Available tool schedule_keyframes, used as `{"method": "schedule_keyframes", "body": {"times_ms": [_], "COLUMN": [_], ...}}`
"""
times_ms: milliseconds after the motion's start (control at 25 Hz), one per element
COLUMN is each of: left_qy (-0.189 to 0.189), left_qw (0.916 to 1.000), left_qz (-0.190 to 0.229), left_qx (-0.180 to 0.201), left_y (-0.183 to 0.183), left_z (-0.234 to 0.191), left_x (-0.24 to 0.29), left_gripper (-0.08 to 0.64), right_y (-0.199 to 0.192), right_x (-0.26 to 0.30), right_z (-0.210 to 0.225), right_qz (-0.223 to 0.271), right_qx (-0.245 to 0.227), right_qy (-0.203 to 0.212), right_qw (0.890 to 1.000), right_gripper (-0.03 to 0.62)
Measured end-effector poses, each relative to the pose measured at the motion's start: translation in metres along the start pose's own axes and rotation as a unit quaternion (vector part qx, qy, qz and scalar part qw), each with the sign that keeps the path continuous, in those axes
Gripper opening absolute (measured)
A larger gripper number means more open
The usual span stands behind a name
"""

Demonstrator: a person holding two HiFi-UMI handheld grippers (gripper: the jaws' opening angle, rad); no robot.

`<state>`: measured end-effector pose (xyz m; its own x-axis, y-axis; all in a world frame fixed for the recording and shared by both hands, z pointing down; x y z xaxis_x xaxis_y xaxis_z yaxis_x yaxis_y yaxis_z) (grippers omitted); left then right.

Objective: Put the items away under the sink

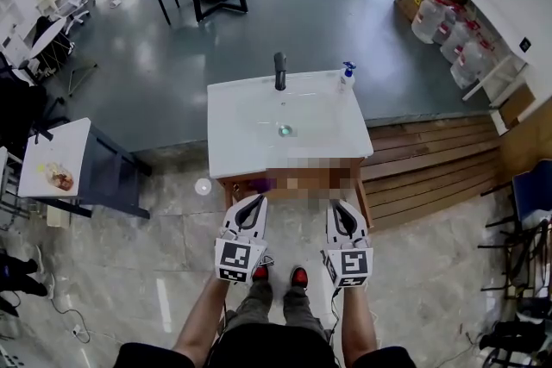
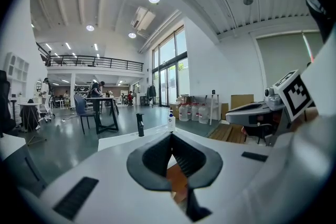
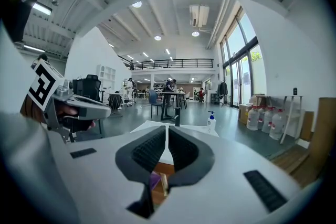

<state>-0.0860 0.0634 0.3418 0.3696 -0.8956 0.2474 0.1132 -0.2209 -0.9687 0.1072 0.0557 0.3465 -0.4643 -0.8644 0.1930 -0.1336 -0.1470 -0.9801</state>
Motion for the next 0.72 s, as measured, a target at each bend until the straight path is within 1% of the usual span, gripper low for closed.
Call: {"method": "schedule_keyframes", "body": {"times_ms": [240, 440, 600, 720], "left_qy": [-0.012, -0.034, -0.049, -0.065], "left_qw": [0.9999, 0.9993, 0.9985, 0.9972], "left_qz": [0.003, 0.013, 0.023, 0.034], "left_qx": [-0.008, -0.005, 0.007, 0.011], "left_y": [0.002, 0.009, 0.012, 0.026], "left_z": [-0.008, -0.016, -0.026, -0.032], "left_x": [0.003, 0.01, 0.016, 0.023], "left_gripper": [0.008, 0.008, 0.008, 0.006], "right_y": [0.007, 0.011, 0.016, 0.022], "right_x": [0.001, 0.002, 0.003, 0.009], "right_z": [-0.007, -0.005, -0.005, -0.006], "right_qz": [0.001, -0.002, 0.004, 0.011], "right_qx": [-0.003, -0.006, 0.0, 0.001], "right_qy": [-0.01, -0.04, -0.069, -0.086], "right_qw": [1.0, 0.999, 0.998, 0.996], "right_gripper": [0.04, 0.04, 0.04, 0.04]}}
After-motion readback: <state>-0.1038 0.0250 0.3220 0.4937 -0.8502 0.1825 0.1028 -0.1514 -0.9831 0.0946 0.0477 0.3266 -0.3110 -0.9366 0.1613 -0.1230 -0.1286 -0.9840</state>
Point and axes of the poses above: the fingertips, and each gripper's own axes: x forward along the fingers, z to its right, y out of its top, the point moved 4 cm from there along -x, backward along the fingers, and after that the axes turned 1 degree about y, right-handed, at the moved point
